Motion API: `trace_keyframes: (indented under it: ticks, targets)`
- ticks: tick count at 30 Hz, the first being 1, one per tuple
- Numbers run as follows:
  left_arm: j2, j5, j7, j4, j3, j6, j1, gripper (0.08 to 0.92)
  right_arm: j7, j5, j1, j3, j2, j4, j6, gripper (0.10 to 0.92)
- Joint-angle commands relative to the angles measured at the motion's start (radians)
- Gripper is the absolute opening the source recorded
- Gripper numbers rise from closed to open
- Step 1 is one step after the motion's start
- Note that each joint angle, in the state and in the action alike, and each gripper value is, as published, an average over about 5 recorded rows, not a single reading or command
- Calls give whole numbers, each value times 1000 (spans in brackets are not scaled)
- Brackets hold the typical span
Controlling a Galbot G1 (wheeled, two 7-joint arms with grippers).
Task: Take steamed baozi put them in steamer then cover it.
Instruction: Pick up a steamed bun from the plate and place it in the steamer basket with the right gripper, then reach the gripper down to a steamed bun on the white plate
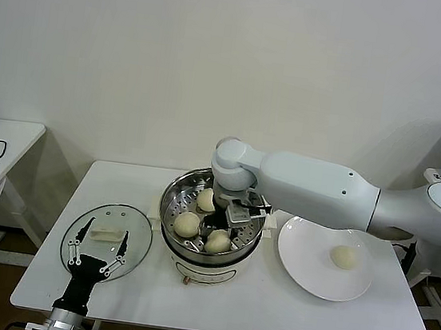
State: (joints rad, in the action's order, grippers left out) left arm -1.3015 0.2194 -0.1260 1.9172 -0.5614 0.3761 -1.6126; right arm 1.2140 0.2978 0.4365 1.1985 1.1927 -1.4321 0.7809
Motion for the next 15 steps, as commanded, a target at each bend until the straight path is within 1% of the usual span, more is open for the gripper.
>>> trace_keyframes:
  ticks: [1,5,10,12,15]
  targets:
    - [-1,0,0,1,0,-1,0,823,4,23,-7,-21,-11,-12,12,811]
    - [-1,0,0,1,0,-2,0,823,-2,26,2,-72,-42,-20,7,822]
    - [0,1,1,1,1,-3,0,823,3,-2,32,-186,-132,3,-16,823]
    - [0,2,1,3,2,-5,1,823,18,-58,53,-222,-182,36,-67,823]
    - [0,4,1,5,6,-7,3,823,43,-175,85,-245,-263,112,-208,823]
